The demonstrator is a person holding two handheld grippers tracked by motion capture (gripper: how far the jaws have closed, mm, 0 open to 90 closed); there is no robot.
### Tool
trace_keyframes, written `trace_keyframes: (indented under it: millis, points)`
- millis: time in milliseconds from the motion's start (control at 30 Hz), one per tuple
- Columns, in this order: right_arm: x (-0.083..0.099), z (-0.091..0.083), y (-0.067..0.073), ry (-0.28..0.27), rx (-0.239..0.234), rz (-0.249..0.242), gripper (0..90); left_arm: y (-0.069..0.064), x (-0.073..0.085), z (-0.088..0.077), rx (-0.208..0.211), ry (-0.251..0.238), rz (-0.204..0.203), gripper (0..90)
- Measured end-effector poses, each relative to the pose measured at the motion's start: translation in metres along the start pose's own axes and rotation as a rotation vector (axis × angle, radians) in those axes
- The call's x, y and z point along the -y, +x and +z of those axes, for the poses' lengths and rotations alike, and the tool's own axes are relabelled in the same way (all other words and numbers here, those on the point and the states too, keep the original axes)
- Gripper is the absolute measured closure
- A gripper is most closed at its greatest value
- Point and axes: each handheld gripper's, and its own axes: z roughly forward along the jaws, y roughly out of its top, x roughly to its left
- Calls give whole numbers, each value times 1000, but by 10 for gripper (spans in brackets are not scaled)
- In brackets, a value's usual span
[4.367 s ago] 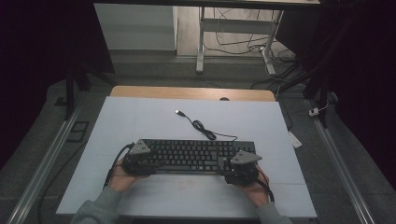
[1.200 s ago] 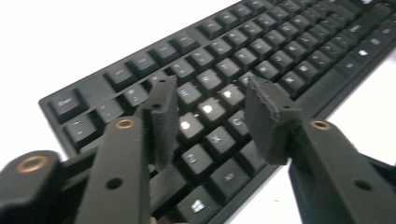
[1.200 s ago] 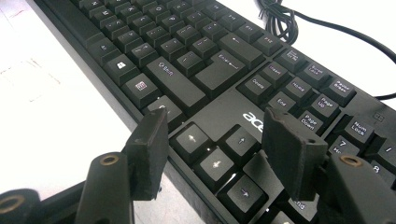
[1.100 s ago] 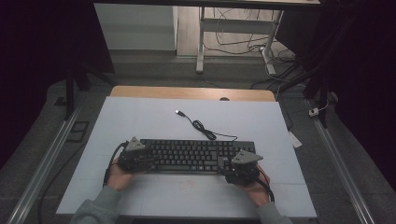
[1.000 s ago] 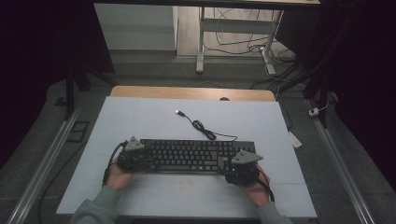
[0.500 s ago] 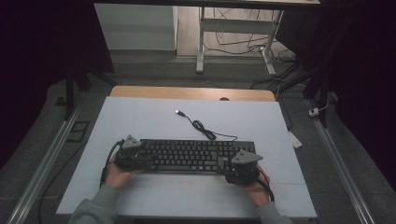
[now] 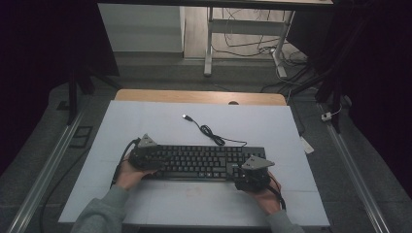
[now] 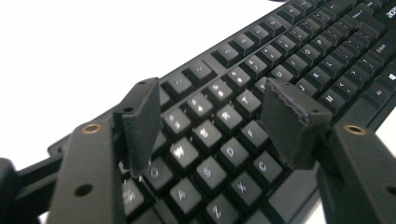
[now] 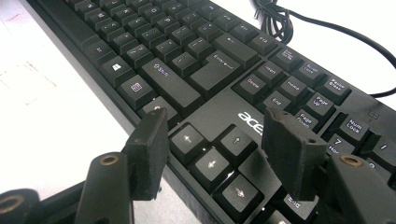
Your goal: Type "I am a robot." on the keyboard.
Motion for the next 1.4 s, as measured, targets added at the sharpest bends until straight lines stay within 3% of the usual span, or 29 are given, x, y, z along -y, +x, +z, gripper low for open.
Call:
trace_keyframes:
  millis: [133,267,433,533,1067,1400]
  points:
    - [0,0,0,-2,1,2,415,1,-9,7,6,27,32,467]
    - [0,-1,0,-3,2,-1,415,3,-14,10,14,44,57,610]
    - [0,0,0,-3,4,-5,415,3,-10,12,27,75,66,812]
    - [-1,0,0,-4,4,-9,415,1,-7,13,38,91,81,884]
    - [-1,-2,-1,-10,12,-7,415,-10,-8,22,38,99,120,890]
    - [-2,-2,-1,-19,3,-3,414,-10,-4,26,34,110,114,891]
